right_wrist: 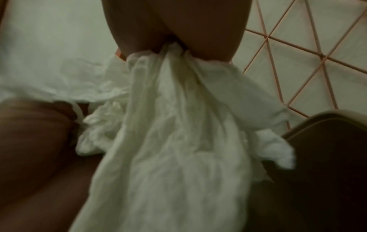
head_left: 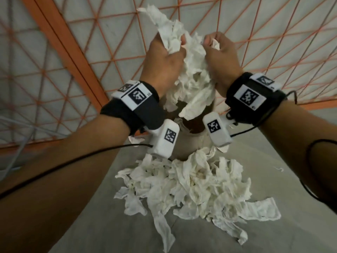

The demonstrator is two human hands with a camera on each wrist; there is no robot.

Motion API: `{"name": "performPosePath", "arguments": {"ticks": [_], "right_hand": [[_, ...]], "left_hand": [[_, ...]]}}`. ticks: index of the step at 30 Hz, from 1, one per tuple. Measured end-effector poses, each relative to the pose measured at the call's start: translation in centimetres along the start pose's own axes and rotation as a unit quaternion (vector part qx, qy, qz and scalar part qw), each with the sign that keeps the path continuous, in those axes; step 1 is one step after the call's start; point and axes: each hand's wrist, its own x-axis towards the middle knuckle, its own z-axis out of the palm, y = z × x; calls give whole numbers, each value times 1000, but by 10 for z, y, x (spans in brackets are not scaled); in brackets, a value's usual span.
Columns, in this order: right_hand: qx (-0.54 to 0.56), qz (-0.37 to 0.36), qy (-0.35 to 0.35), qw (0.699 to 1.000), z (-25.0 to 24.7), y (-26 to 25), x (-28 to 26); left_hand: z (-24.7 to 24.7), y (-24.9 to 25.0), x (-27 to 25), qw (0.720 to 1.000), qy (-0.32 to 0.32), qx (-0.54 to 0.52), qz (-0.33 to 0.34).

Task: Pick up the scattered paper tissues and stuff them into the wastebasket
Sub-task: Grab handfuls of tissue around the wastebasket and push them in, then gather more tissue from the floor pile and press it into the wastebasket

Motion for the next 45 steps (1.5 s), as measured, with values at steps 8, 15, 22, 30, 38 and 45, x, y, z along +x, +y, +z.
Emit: {"name": "performPosePath", "arguments": {"ticks": [8, 15, 22, 30, 38, 45], "right_hand": [[-150, 139, -132, 970, 13, 49, -16], [-292, 28, -148, 944, -18, 58, -17], [-214, 77, 3, 974, -74, 108, -14], [-480, 148, -208, 839, -93, 203, -32], [-565, 183, -374, 713, -99, 286, -41], [-611, 113, -277, 733, -102, 291, -70]], "left_hand": [[7, -66, -27, 959, -193, 114, -176], [-25, -64, -34, 859, -335, 378, -89], [-73, -117, -47, 967, -12, 246, -66], [-88, -261, -92, 846, -142, 421, -296], [-84, -327, -108, 776, -307, 444, -327], [-88, -340, -119, 749, -275, 521, -304]]}}
